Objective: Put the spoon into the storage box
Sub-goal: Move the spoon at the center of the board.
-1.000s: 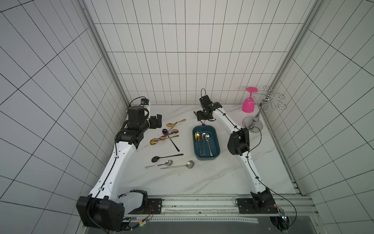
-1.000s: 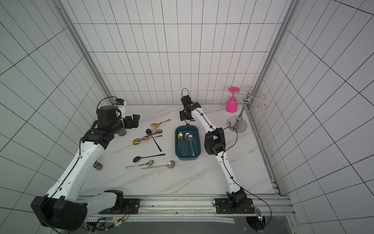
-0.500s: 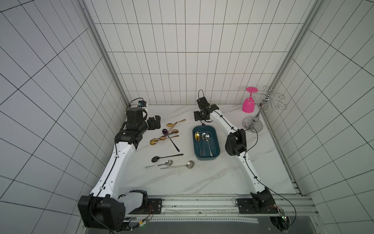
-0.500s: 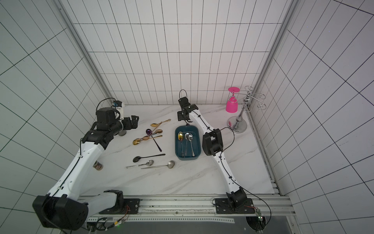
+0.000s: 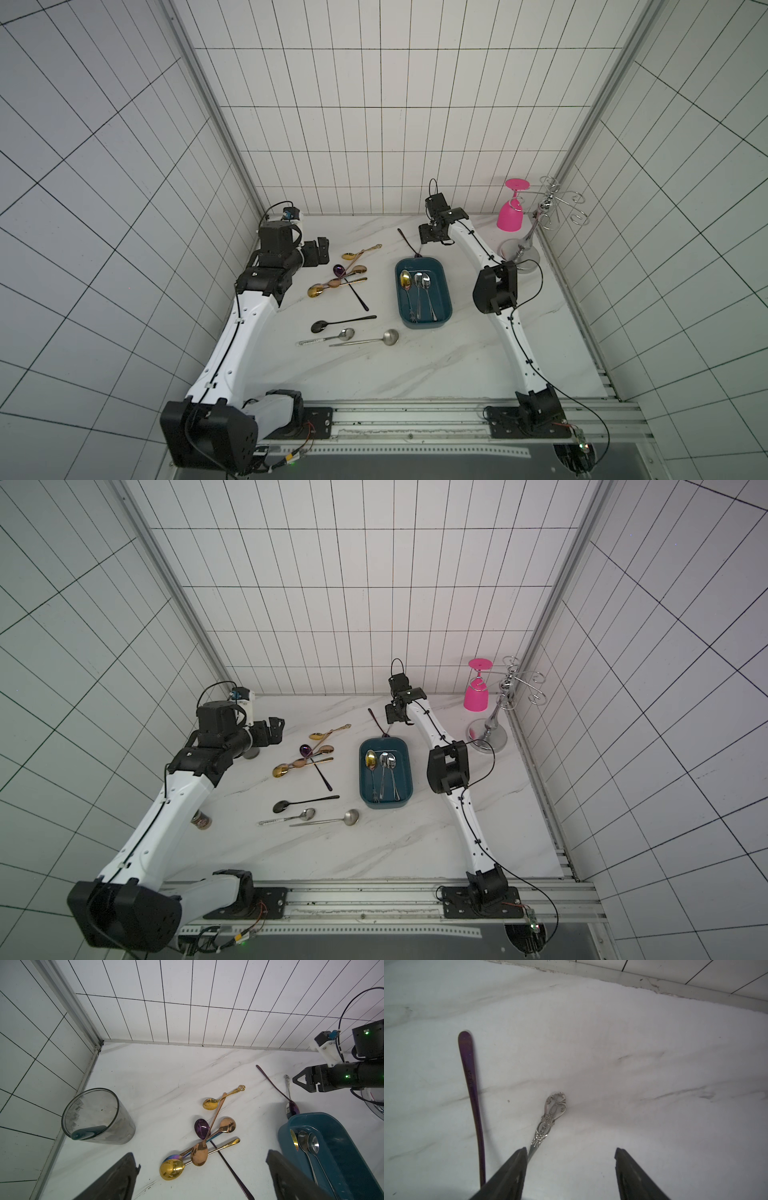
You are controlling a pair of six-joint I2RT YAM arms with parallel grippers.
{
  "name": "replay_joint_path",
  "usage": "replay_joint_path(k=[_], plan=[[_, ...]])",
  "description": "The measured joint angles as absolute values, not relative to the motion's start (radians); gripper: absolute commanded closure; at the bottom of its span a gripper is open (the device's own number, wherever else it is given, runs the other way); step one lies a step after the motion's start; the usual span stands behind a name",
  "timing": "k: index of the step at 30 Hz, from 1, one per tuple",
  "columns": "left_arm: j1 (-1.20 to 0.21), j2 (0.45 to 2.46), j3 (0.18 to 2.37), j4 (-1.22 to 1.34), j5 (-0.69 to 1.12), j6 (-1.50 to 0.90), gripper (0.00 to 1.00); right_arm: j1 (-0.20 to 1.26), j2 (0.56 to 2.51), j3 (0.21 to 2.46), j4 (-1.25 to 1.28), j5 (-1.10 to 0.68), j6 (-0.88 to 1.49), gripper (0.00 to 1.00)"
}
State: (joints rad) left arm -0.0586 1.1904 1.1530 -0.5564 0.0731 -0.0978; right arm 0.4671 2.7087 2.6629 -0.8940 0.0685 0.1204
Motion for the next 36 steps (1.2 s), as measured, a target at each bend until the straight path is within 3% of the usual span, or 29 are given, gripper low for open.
replay_joint_path(k=[15, 18, 26, 29, 36], plan=[[-0.056, 1.19, 1.141, -0.542, 0.077, -0.099, 0.01, 0.521, 2.77, 2.69, -0.943, 0.139, 0.196, 0.33], [-0.056, 1.19, 1.14, -0.542, 0.077, -0.099, 0.01, 0.524, 2.77, 2.69, -0.952, 0.171, 0.197, 0.39], [-0.055, 1.19, 1.134, -0.537, 0.08, -0.102, 0.01, 0.505, 2.661, 2.49, -0.944, 0.209, 0.218, 0.72], [-0.055, 1.19, 1.129, -0.536, 0.08, -0.106, 0.01, 0.481, 2.62, 2.418, -0.943, 0.208, 0.223, 0.77], [-0.055, 1.19, 1.127, -0.535, 0.08, -0.109, 0.01, 0.446, 2.558, 2.31, -0.932, 0.212, 0.226, 0.78]])
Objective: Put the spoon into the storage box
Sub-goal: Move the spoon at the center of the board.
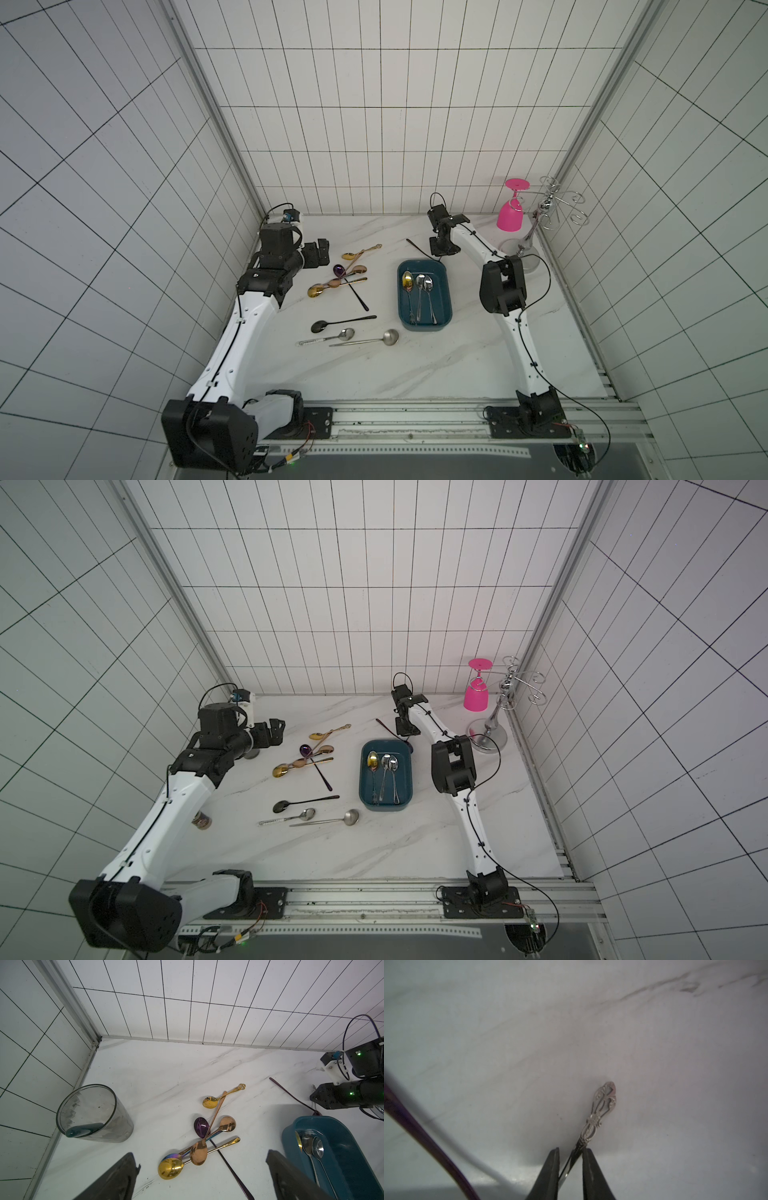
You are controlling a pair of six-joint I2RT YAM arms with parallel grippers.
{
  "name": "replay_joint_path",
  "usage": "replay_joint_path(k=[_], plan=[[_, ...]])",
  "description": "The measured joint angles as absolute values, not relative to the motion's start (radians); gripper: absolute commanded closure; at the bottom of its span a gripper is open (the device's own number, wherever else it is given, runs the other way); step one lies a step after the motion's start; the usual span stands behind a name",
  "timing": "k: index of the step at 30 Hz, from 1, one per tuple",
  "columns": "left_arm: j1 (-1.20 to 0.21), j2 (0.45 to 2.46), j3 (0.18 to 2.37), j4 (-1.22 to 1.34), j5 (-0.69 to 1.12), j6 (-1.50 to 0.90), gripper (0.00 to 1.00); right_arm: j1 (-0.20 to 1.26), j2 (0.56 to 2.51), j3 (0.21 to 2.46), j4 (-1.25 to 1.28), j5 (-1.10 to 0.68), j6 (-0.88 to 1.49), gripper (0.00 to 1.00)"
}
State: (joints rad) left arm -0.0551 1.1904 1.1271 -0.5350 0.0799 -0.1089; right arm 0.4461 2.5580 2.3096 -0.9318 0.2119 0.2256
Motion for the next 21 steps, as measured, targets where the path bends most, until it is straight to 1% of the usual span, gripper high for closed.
replay_joint_path(k=[8, 14, 16, 18, 21], plan=[[-0.055, 1.19, 1.127, -0.535, 0.084, -0.113, 0.01, 0.417, 2.405, 2.037, -0.865, 0.225, 0.226, 0.76], [-0.054, 1.19, 1.119, -0.533, 0.091, -0.117, 0.01, 0.387, 2.318, 1.892, -0.828, 0.225, 0.226, 0.73], [-0.052, 1.19, 1.118, -0.533, 0.093, -0.117, 0.01, 0.382, 2.302, 1.865, -0.825, 0.225, 0.227, 0.7], [-0.05, 1.19, 1.116, -0.533, 0.097, -0.118, 0.01, 0.379, 2.288, 1.85, -0.827, 0.22, 0.233, 0.64], [-0.049, 1.19, 1.116, -0.533, 0.102, -0.121, 0.01, 0.373, 2.278, 1.843, -0.836, 0.192, 0.256, 0.59]])
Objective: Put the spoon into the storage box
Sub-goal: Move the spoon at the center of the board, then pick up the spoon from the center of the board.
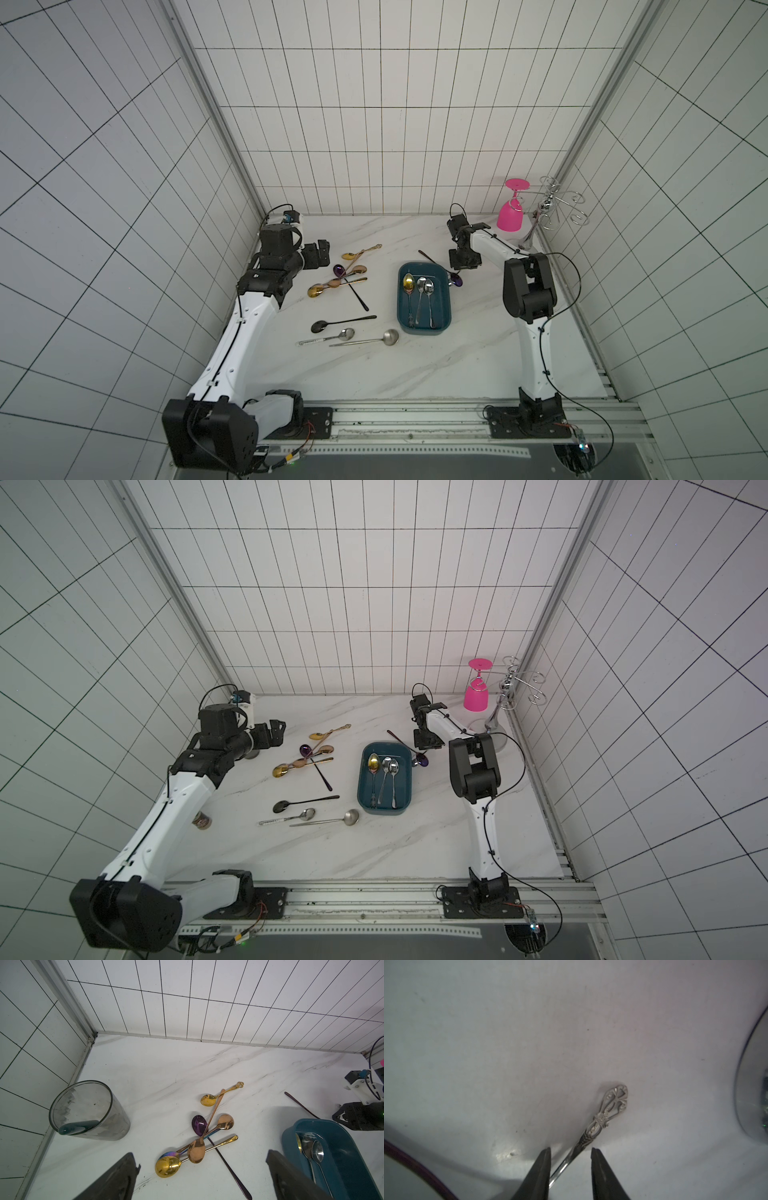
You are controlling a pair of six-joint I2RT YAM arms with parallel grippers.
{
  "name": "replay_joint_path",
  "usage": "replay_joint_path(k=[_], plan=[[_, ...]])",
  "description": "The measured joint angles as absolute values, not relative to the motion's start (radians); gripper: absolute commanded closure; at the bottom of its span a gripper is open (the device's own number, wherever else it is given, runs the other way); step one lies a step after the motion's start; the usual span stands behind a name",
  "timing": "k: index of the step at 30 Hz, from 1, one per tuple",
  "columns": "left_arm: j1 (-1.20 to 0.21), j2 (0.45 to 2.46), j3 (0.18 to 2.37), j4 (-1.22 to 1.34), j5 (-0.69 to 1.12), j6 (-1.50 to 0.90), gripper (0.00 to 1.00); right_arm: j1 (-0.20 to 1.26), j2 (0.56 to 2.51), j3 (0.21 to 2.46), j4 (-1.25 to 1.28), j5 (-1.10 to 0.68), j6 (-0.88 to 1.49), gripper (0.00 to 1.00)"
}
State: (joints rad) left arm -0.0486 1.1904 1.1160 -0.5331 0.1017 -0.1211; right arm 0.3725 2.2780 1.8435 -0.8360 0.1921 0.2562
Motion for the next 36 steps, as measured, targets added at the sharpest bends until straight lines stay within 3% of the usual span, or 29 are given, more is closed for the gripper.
replay_joint_path(k=[5, 15, 31, 36], plan=[[-0.044, 1.19, 1.116, -0.532, 0.106, -0.125, 0.01, 0.372, 2.242, 1.841, -0.838, 0.132, 0.331, 0.49], [-0.042, 1.19, 1.115, -0.531, 0.112, -0.131, 0.01, 0.372, 2.068, 1.7, -0.739, 0.101, 0.611, 0.42], [-0.042, 1.19, 1.11, -0.53, 0.114, -0.135, 0.01, 0.359, 2.16, 1.663, -0.661, 0.094, 0.87, 0.44], [-0.042, 1.19, 1.11, -0.529, 0.114, -0.135, 0.01, 0.353, 2.162, 1.659, -0.64, 0.094, 0.892, 0.52]])
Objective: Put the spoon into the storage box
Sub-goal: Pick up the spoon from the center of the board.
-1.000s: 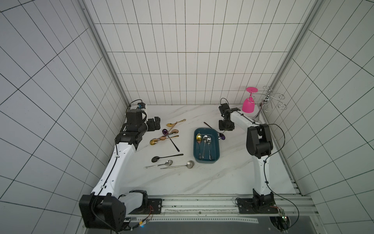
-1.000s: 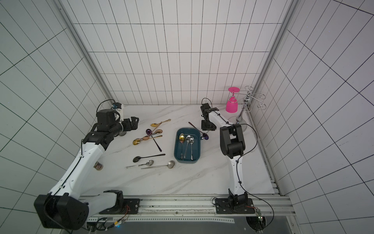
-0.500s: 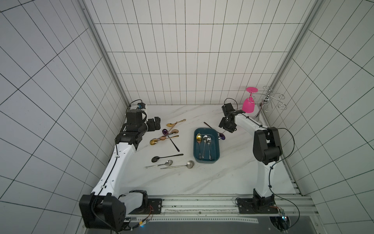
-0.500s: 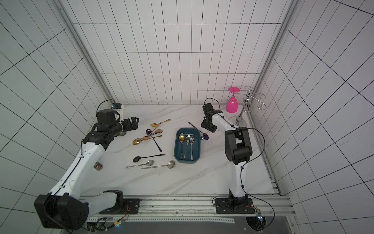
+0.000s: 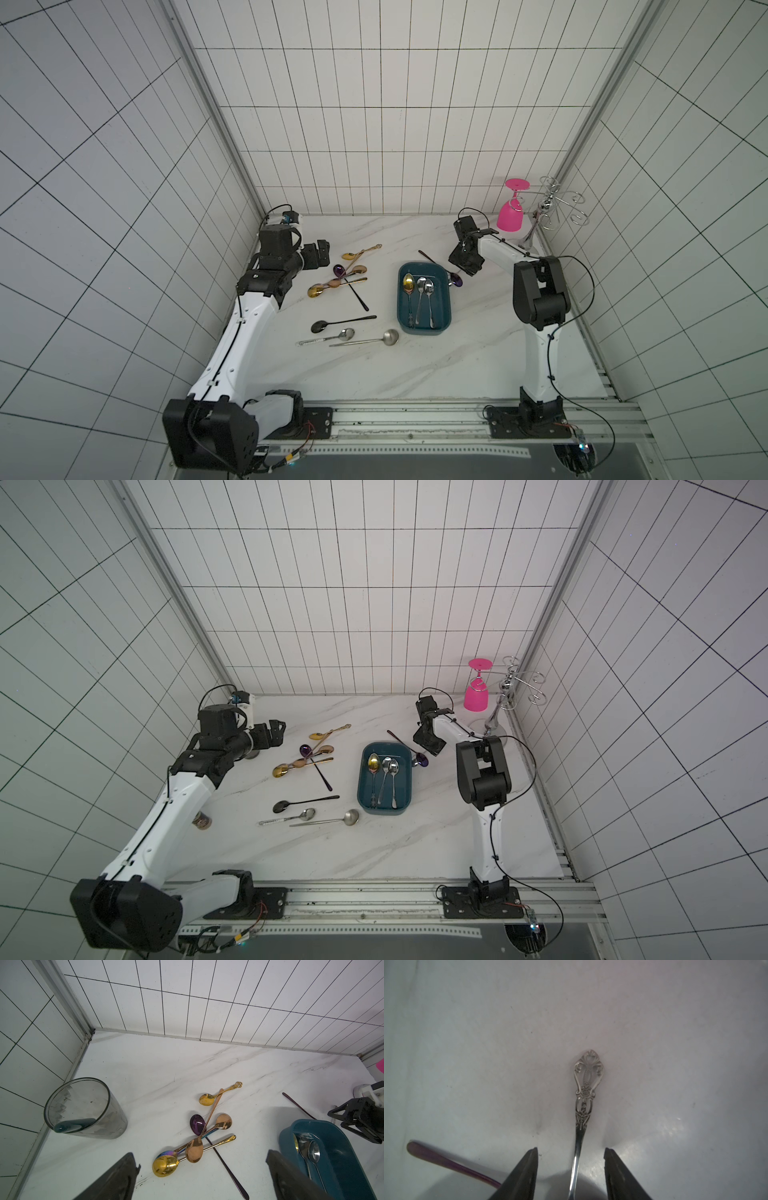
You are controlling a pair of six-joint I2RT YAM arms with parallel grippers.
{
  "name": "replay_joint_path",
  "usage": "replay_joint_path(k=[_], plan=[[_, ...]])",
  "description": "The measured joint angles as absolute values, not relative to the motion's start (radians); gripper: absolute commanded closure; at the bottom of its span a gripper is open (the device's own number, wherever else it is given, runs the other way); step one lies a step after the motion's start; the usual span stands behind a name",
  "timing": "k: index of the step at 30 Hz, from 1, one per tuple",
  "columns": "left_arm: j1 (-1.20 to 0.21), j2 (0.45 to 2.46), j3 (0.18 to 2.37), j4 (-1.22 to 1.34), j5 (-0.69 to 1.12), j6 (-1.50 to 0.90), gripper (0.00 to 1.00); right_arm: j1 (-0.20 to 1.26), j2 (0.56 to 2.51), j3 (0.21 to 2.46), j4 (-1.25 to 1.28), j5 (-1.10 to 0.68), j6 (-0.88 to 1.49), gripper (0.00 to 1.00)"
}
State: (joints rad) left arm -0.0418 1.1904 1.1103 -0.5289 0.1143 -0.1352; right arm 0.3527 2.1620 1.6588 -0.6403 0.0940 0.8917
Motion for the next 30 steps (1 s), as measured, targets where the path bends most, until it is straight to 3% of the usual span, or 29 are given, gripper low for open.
replay_joint_path(k=[5, 20, 30], plan=[[-0.042, 1.189, 1.11, -0.528, 0.115, -0.135, 0.01, 0.353, 2.172, 1.649, -0.614, 0.091, 0.906, 0.67], [-0.042, 1.179, 1.104, -0.527, 0.125, -0.135, 0.01, 0.353, 2.186, 1.643, -0.572, 0.103, 0.896, 0.99], [-0.042, 1.178, 1.103, -0.527, 0.125, -0.135, 0.01, 0.353, 2.204, 1.663, -0.516, 0.136, 0.793, 1.0]])
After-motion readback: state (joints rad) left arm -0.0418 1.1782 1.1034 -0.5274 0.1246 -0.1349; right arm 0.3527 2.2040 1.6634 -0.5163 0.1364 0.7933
